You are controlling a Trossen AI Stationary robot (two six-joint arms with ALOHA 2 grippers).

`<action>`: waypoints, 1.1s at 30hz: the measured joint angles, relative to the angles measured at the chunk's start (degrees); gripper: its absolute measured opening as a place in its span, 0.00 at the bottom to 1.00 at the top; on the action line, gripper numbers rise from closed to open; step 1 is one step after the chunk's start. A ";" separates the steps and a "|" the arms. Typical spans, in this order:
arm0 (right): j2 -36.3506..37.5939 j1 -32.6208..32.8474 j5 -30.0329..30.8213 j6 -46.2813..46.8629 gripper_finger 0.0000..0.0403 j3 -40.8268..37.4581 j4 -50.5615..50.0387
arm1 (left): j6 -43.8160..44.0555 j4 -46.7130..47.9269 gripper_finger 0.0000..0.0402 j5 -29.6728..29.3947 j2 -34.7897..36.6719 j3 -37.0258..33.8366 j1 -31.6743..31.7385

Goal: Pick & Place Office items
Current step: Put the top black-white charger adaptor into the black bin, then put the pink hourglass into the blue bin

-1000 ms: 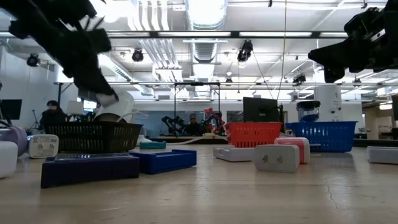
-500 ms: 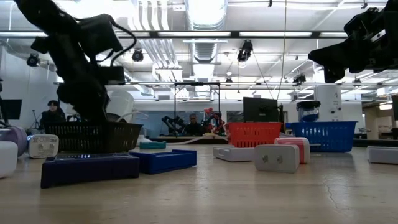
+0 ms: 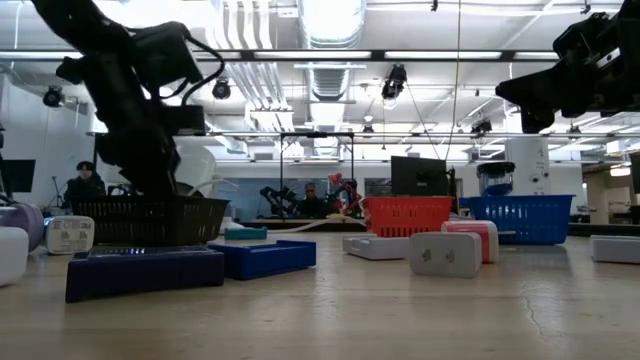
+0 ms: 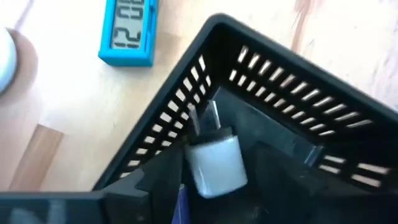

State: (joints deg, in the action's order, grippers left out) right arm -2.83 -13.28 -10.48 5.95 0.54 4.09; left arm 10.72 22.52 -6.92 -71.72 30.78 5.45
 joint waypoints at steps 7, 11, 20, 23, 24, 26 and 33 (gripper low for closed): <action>0.03 0.01 0.00 -0.13 0.10 0.00 -0.37 | -1.09 7.60 0.54 0.01 6.38 6.04 -0.01; 0.04 0.02 0.00 -0.45 0.10 0.00 -0.61 | -4.97 1.70 0.45 -0.04 14.91 6.43 -0.70; 0.02 0.02 0.02 -0.18 0.10 0.00 -0.77 | -8.39 -20.84 0.04 -2.28 31.04 -4.14 -0.87; 0.00 0.02 0.02 -0.28 0.10 0.00 -0.94 | -10.84 -30.44 0.02 -1.01 34.21 -9.87 -0.87; 0.01 0.01 0.02 -0.10 0.10 0.00 -0.91 | -10.99 -33.50 0.03 -0.47 35.14 -11.90 -0.87; 0.04 0.02 0.02 0.53 0.10 0.00 -0.58 | -11.01 -39.48 0.03 -0.35 36.57 -15.93 -0.80; 0.04 0.02 0.04 1.05 0.10 0.00 -0.37 | -13.06 -48.81 0.01 -0.31 40.14 -25.99 -0.15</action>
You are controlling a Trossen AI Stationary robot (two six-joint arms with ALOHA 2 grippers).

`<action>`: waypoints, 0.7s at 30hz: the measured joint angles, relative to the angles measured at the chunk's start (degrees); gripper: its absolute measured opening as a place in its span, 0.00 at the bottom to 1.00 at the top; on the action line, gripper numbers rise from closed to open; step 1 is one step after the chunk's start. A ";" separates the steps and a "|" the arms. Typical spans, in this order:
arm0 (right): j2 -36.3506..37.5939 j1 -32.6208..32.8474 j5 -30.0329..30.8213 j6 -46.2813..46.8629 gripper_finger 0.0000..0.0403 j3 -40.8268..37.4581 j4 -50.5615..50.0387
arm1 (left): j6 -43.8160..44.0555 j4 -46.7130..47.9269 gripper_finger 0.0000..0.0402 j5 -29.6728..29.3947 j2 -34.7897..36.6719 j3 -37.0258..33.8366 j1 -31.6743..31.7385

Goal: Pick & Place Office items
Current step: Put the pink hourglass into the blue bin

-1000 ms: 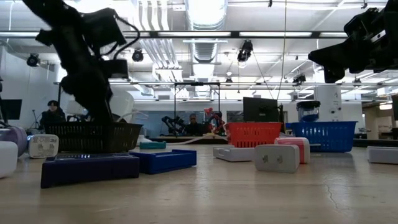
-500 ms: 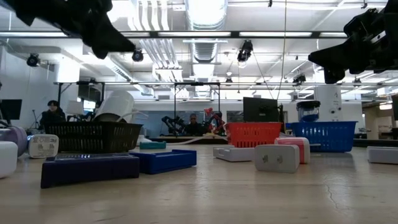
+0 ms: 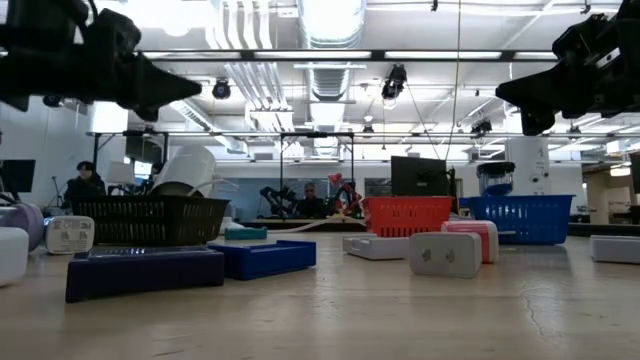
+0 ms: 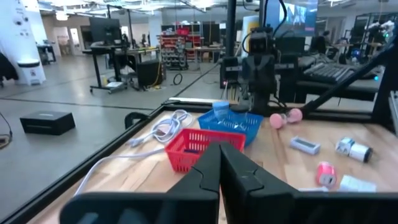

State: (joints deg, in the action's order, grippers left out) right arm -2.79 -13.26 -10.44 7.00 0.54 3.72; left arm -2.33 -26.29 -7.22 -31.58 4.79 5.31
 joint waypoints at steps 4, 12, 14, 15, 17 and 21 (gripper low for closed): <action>0.00 -0.02 0.07 0.14 0.10 0.00 1.94 | -1.52 -2.16 0.01 0.17 1.78 -3.38 0.04; 0.02 0.00 0.45 -0.76 0.10 0.00 2.67 | -8.40 -0.83 0.01 7.07 2.51 -4.45 0.04; -0.02 -0.02 1.44 -0.80 0.10 0.00 2.65 | -9.15 -1.00 0.01 7.54 2.52 -4.45 0.04; -0.06 -0.02 1.49 -0.80 0.10 0.00 2.63 | -9.70 -1.16 0.01 7.54 2.52 -4.45 0.04; -0.07 0.00 1.47 -0.80 0.10 0.00 2.60 | -11.96 -1.39 0.01 7.60 2.52 -4.45 0.04; -0.07 0.00 1.65 -0.74 0.10 0.00 2.79 | -18.34 -2.27 0.01 7.69 2.52 -4.45 0.04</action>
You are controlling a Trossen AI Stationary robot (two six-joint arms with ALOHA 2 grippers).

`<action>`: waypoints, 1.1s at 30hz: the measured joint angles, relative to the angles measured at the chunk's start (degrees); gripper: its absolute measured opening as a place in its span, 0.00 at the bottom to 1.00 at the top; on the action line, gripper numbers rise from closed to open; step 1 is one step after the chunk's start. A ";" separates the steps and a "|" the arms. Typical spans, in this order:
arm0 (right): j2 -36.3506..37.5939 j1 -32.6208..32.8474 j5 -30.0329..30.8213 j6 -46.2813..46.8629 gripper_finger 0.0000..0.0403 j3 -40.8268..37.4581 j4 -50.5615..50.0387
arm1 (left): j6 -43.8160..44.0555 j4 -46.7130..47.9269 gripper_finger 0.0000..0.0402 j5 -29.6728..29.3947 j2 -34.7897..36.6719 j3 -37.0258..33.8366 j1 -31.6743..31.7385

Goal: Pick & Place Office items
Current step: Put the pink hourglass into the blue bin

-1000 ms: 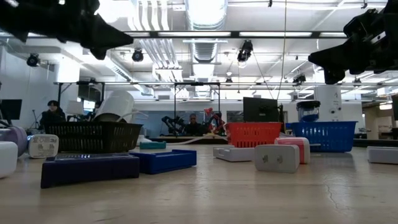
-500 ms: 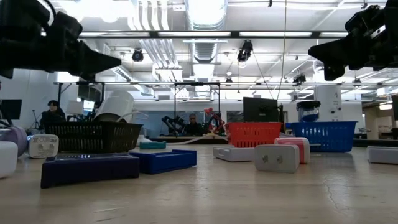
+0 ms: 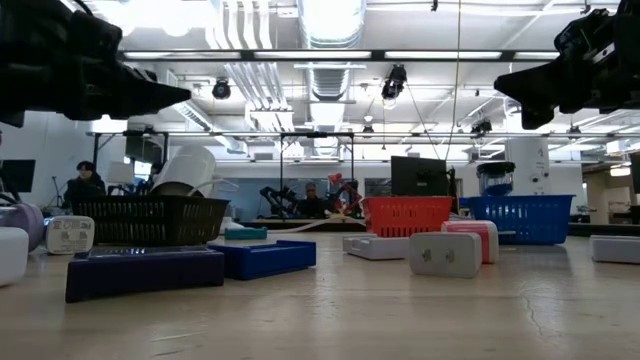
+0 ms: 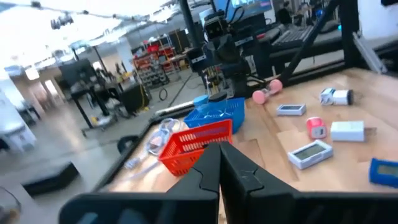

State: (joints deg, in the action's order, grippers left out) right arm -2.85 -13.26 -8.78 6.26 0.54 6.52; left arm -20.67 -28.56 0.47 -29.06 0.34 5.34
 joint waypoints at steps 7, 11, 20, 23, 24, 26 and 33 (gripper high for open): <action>0.07 0.00 2.83 -0.90 0.10 0.00 7.53 | 0.04 2.44 0.01 0.41 0.01 4.62 0.00; 0.09 -0.01 2.78 -1.97 0.10 0.00 11.47 | 3.96 6.48 0.01 1.34 -0.01 7.88 0.00; 0.04 -0.02 2.76 -4.92 0.10 0.00 10.30 | 10.24 13.56 0.01 1.49 -0.30 12.52 0.00; 0.04 -0.02 2.76 -6.39 0.10 0.00 10.30 | 10.21 13.74 0.01 1.49 -0.80 12.50 0.00; 0.01 -0.02 2.76 -6.80 0.10 0.00 10.30 | 10.05 13.71 0.02 1.49 -0.97 12.50 0.00; 0.01 -0.02 2.76 -7.95 0.10 0.00 10.33 | 9.66 13.72 0.03 1.48 -1.40 12.50 0.00; 0.00 0.00 2.78 -8.36 0.10 0.00 10.43 | 8.19 13.68 0.01 1.51 -1.57 12.50 0.00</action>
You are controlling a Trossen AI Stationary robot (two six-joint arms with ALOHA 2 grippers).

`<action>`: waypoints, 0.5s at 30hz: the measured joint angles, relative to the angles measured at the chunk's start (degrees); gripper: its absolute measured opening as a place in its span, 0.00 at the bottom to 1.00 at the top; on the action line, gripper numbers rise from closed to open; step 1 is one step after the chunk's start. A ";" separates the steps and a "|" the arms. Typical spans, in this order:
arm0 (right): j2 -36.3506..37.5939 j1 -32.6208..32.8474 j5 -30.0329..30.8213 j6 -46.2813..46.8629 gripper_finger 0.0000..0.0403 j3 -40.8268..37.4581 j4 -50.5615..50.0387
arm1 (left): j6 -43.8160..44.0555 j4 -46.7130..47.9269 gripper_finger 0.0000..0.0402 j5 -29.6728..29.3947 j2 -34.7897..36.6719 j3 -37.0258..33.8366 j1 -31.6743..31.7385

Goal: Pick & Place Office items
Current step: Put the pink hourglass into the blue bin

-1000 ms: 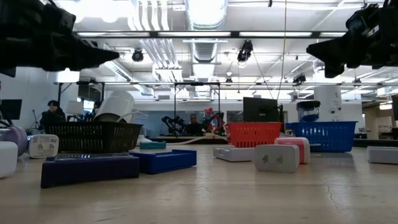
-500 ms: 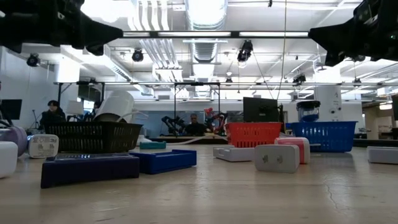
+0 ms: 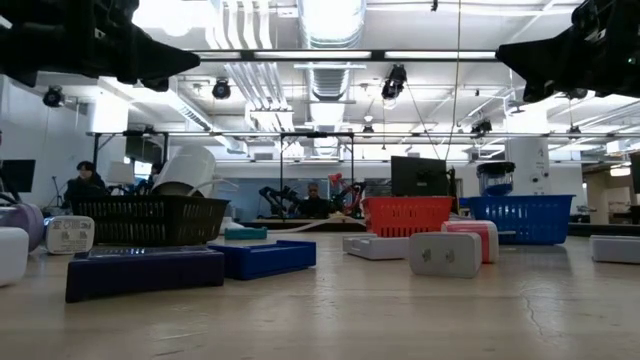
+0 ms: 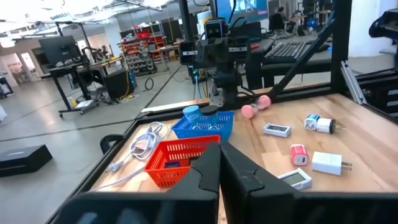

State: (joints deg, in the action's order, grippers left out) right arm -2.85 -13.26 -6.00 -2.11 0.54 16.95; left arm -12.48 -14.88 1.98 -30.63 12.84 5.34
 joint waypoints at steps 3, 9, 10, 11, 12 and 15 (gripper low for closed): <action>0.00 -0.02 0.02 -0.03 0.10 -0.02 0.02 | -0.75 -0.02 0.01 0.06 0.00 0.00 0.00; -0.03 0.00 0.76 3.61 0.10 1.75 -0.11 | -0.78 0.89 0.03 0.17 0.00 0.00 0.00; -0.27 0.03 1.98 4.13 0.10 3.82 -2.99 | -0.75 0.88 0.03 0.17 0.00 0.00 0.00; -0.89 0.03 3.71 4.79 0.10 6.39 -7.15 | -0.57 0.89 0.03 0.18 0.00 0.00 0.00; -1.92 0.03 5.80 5.63 0.10 9.46 -12.29 | -0.35 0.89 0.03 0.17 0.00 0.00 0.00; -7.89 0.00 9.50 9.37 0.09 20.07 -27.86 | 0.40 0.88 0.03 0.17 0.00 0.00 0.00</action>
State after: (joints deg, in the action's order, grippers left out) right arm -10.74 -13.26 3.50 7.27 20.60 -10.91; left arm -12.08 -14.00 2.15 -30.63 12.84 5.34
